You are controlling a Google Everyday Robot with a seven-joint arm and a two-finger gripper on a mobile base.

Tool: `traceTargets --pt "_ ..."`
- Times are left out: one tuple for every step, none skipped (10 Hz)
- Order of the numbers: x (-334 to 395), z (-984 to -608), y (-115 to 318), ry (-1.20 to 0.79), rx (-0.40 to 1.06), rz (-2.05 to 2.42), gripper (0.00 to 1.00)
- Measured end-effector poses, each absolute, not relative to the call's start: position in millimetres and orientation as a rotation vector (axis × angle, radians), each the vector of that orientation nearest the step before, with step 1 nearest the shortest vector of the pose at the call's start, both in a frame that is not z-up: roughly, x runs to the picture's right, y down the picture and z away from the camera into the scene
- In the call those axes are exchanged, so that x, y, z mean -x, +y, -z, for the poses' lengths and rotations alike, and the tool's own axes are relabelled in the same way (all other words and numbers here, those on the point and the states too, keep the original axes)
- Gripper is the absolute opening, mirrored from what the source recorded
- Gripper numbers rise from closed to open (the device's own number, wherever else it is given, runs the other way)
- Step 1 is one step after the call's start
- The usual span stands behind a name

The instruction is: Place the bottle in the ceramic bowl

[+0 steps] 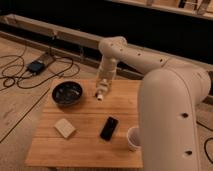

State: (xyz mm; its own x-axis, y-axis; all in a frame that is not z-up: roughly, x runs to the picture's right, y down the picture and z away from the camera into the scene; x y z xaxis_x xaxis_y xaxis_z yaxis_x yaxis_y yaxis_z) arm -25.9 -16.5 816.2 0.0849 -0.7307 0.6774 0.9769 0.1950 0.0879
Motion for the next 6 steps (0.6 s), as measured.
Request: traceTargets --pt "42.8 -813.6 -21.6 -0.699 0.421 1.38 0.0" --pt "62.8 -809.7 -28.5 -0.722 0.39 1.434 0.0" --pt "80.4 -805.7 -34.6 -0.745 0.369 1.493 0.0" --pt "92.6 -803.3 -39.1 -0.758 0.352 1.537 0.0" --pt "100.1 -801.4 -40.6 -0.769 0.347 1.573 0.0" --pt "108.8 -800.4 -41.0 -0.782 0.343 1.616 0.0"
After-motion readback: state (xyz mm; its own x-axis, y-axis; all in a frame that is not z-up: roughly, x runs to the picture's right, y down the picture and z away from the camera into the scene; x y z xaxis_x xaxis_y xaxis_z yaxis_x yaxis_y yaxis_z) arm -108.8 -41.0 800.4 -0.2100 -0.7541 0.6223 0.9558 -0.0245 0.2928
